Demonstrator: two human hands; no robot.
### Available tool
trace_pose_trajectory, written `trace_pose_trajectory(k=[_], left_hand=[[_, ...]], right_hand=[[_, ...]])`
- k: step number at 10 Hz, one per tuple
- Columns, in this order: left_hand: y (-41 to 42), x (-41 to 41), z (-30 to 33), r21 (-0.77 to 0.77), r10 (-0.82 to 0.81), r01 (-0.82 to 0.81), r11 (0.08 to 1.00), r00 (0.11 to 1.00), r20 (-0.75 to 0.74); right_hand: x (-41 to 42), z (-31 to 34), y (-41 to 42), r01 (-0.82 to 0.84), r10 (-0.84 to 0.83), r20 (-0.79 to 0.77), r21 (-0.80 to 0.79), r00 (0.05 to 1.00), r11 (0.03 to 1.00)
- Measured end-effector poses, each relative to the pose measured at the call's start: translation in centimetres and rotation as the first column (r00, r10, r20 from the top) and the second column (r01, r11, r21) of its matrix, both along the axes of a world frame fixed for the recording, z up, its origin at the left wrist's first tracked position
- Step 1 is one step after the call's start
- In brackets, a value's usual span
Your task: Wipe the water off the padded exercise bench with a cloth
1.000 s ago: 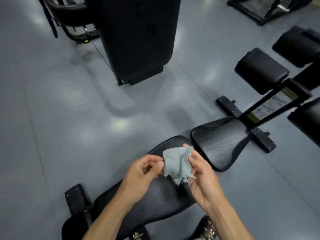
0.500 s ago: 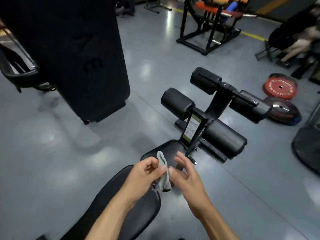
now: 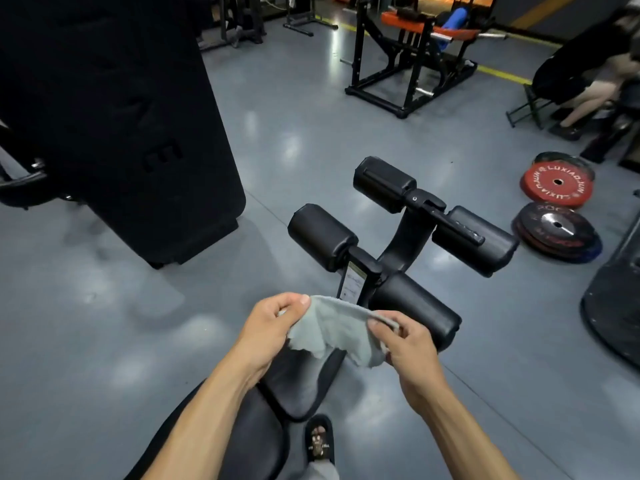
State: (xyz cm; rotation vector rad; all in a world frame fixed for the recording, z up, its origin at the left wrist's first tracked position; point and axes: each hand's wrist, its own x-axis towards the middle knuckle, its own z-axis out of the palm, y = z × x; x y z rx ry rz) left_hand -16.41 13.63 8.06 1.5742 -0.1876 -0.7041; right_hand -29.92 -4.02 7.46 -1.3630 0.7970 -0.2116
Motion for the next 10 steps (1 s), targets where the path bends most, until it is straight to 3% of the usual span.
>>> trace_pose_trajectory(k=[1, 2, 5, 7, 9, 10], left_hand=[[-2.9, 3.0, -1.4, 0.006, 0.013, -0.013, 1.0, 0.999, -0.047], [-6.7, 5.9, -3.3, 0.021, -0.003, 0.005, 1.0, 0.995, -0.1], [-18.6, 12.7, -6.4, -0.035, -0.026, 0.016, 0.999, 0.945, -0.325], [-27.6, 18.1, -6.7, 0.001, 0.222, -0.235, 0.972, 0.917, -0.333], [-35.3, 23.3, -5.2, 0.033, 0.404, -0.408, 0.912, 0.883, -0.237], [-35.5, 23.8, -5.5, 0.115, 0.513, -0.501, 0.858, 0.846, -0.143]], right_hand=[[2.6, -0.1, -4.4, 0.06, -0.06, -0.003, 0.002, 0.998, 0.998], [5.9, -1.0, -8.8, 0.093, -0.095, -0.009, -0.099, 0.995, 0.991], [15.3, -2.2, -21.4, -0.026, 0.002, -0.061, -0.404, 0.998, 0.914], [24.3, -2.5, -31.2, -0.151, 0.094, -0.132, -0.54, 0.987, 0.828], [33.4, -2.2, -40.4, -0.191, 0.128, -0.146, -0.616, 0.981, 0.764], [35.2, -4.3, -42.3, -0.363, 0.134, -0.357, -0.721, 0.925, 0.59]])
